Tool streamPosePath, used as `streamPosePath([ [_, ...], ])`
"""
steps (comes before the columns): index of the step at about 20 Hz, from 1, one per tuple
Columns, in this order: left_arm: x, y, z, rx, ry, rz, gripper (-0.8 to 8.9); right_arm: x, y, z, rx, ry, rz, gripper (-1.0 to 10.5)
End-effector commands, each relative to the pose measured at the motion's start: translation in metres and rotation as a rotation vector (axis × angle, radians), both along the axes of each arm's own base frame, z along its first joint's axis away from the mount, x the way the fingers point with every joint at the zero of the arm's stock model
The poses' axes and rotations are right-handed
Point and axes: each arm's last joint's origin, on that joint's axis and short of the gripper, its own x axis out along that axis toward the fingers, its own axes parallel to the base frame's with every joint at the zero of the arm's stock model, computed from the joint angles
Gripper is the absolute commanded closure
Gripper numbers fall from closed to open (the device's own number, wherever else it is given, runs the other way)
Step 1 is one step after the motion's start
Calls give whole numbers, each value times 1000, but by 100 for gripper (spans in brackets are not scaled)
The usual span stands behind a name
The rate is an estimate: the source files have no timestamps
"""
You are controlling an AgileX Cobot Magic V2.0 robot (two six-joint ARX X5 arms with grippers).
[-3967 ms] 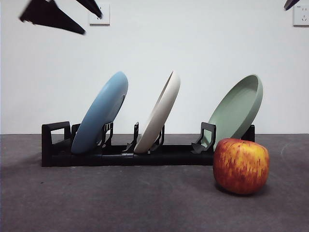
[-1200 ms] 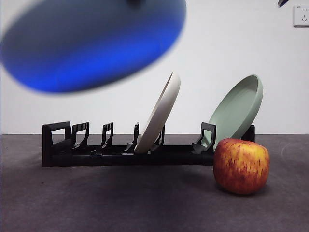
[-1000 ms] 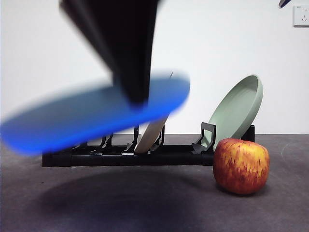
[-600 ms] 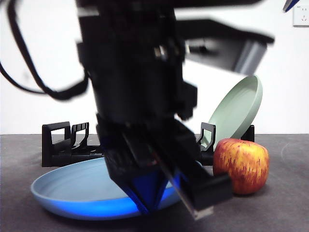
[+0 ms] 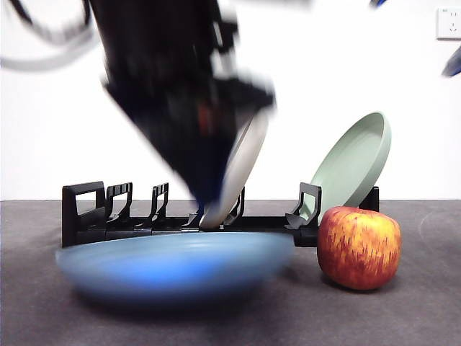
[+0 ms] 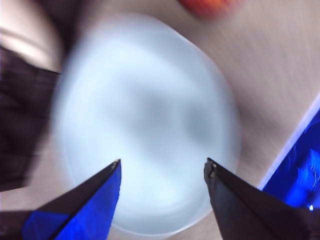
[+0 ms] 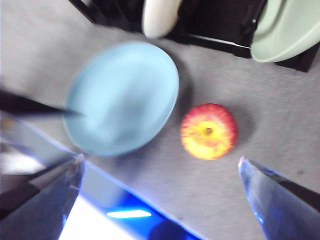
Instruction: Take the blue plate from the plate rack,put the plate on the table,take the apple from the table,put the apple in the plate
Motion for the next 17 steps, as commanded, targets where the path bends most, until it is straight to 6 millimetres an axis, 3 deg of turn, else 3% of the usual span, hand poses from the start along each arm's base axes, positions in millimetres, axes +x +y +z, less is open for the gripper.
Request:
streamPosePath([
  [1, -10, 29, 45, -216, -37, 57, 529, 9, 21, -11, -89, 16, -12, 276],
  [4, -28, 70, 91, -486, -30, 10, 529, 29, 46, -31, -146, 32, -19, 277],
  [8, -51, 137, 131, -738, -140, 30, 530, 58, 67, -69, -287, 80, -55, 280],
  [12, -72, 198, 149, -954, -239, 66, 530, 77, 79, -110, -408, 171, -63, 281],
  [15, -81, 225, 151, -1031, -277, 77, 530, 87, 87, -132, -422, 207, -54, 292],
  [16, -82, 230, 151, -1033, -284, 85, 530, 88, 88, -138, -430, 224, -60, 339],
  [17, -83, 233, 149, -1021, -283, 88, 530, 89, 89, -143, -437, 246, -73, 547],
])
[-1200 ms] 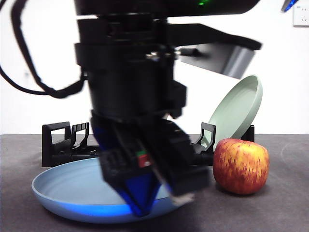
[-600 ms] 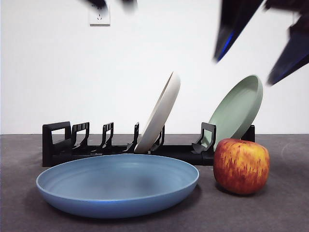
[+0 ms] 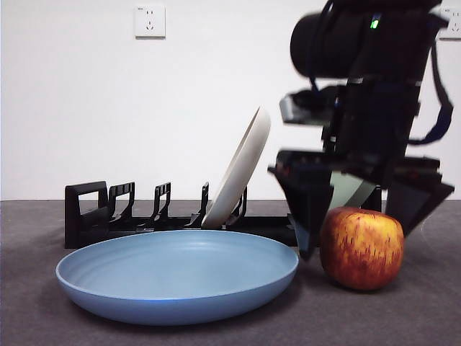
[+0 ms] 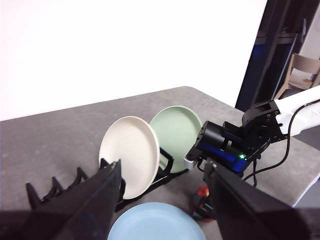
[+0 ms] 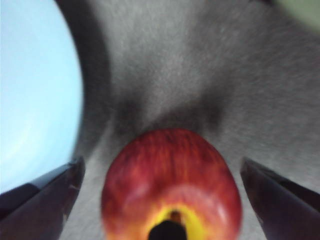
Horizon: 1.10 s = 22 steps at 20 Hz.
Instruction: Take the blue plate from the plate rack,put the plate on the table,take the apple from the table,put the apple in the plate
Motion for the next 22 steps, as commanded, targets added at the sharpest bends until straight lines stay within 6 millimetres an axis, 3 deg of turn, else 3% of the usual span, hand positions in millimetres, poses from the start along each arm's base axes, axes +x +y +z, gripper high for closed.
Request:
streamPosePath([
  [1, 0, 2, -3, 15, 10, 10, 530, 0, 1, -6, -8, 24, -25, 668],
  [2, 0, 2, -5, 29, 15, 17, 530, 0, 0, -6, -13, 30, -24, 886],
  [3, 0, 3, -6, 36, 24, 27, 530, -1, 0, -4, -12, 29, -23, 952],
  [5, 0, 3, -7, 36, 32, 27, 530, -4, -2, 3, -11, 26, -24, 953],
  [8, 0, 2, -7, 35, 32, 27, 530, -11, -4, 33, 58, -23, -18, 955],
  [11, 0, 2, -7, 34, 31, 28, 530, -24, 5, 76, 259, -90, 55, 956],
  [14, 0, 2, -5, 23, 26, 36, 530, -26, 22, 95, 333, -140, 117, 958],
  [18, 1, 3, -6, 28, 22, 60, 530, -22, 49, 96, 357, -157, 176, 958],
  [22, 1, 3, -6, 32, 20, 81, 530, -11, 81, 76, 340, -127, 215, 958],
])
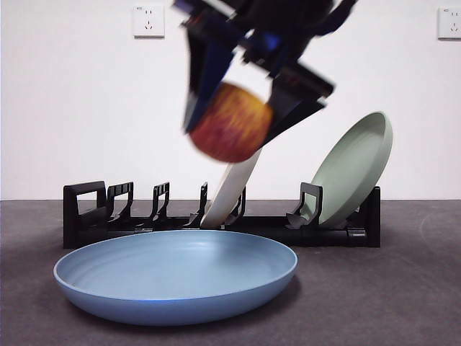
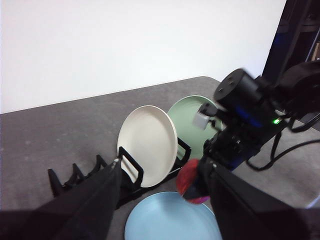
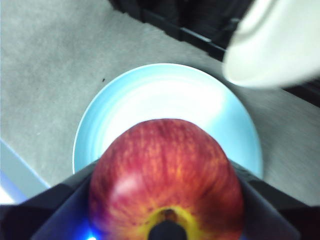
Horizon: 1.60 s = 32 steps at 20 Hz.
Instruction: Take the blue plate from the plate rack,put the plate on the table,take the apple from the table,put the apple in the plate
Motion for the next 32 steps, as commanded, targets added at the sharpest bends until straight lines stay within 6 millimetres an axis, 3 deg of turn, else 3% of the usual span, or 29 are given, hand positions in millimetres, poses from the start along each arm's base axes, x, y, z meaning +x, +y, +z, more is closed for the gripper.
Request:
streamPosePath([
  [1, 0, 0, -1, -5, 2, 14, 531, 7, 16, -15, -16, 19, 11, 958],
  [7, 1, -1, -2, 3, 8, 15, 531, 16, 43, -76, -132, 103, 47, 958],
  [9, 1, -3, -2, 13, 13, 15, 531, 18, 46, -92, -197, 98, 38, 887],
  [12, 3, -7, -5, 51, 28, 17, 530, 17, 47, -96, -207, 106, 40, 493],
  [17, 6, -14, -10, 122, 61, 52, 531, 15, 49, -95, -199, 108, 49, 471],
  [21, 11, -26, -12, 169, 78, 51, 531, 11, 43, -71, -162, 75, 47, 474],
  [29, 28, -72, -13, 258, 77, 62, 542, -31, -8, 39, -18, -76, 51, 483],
  [30, 30, -78, -14, 287, 60, 52, 629, -38, -17, 51, -7, -101, 63, 556],
  [32, 35, -91, -16, 366, 26, 30, 823, -50, -31, 67, -3, -146, 88, 830],
])
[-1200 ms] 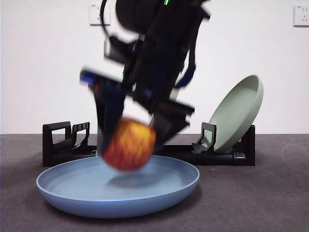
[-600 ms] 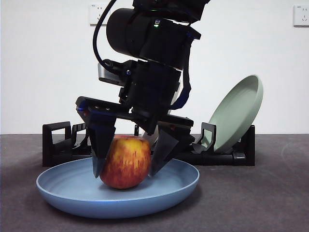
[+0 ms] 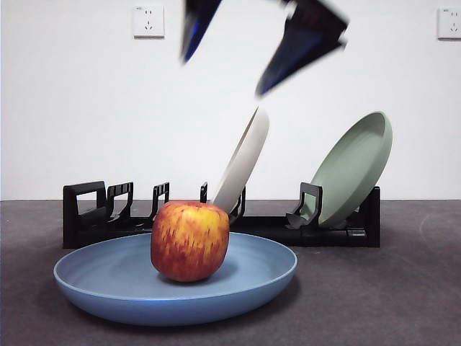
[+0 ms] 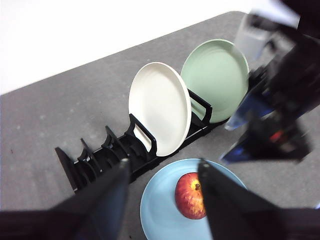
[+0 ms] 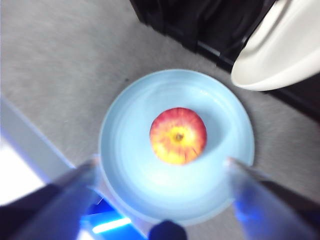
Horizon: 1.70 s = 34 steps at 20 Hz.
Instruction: Take the blue plate from the plate rack,put the plate on the table,take the apple from the table,put the apple in the plate
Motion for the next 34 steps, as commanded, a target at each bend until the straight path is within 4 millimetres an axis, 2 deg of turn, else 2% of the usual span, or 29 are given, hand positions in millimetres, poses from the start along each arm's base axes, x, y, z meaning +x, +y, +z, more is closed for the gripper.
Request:
streamPosePath([
  [1, 5, -13, -3, 109, -46, -35, 821, -11, -14, 13, -21, -68, 25, 926],
  [2, 8, -19, -5, 134, -49, -41, 822, -16, -22, 21, -32, -113, 8, 963],
  [5, 14, -25, -7, 166, -52, -27, 822, -28, -40, 38, -23, -207, -48, 962],
  [9, 26, -15, -7, 148, -18, 10, 823, -47, -66, 44, 50, -324, -101, 962],
  [12, 39, -8, -9, 110, 31, -12, 823, -62, -86, 28, 108, -401, -144, 962],
  [15, 52, -5, -19, -12, 38, -55, 823, -76, -106, 1, 131, -465, -222, 963],
  [18, 65, -1, -57, -5, 70, 2, 823, -89, -124, -26, 150, -478, -259, 962],
  [21, 69, 5, -93, -73, 92, 8, 822, -101, -137, -45, 168, -491, -262, 962],
  [24, 67, 5, -101, -90, 132, -14, 816, -106, -144, -50, 146, -464, -261, 962],
  [34, 67, 5, -102, -84, 137, -8, 816, -107, -145, -52, 128, -451, -257, 946],
])
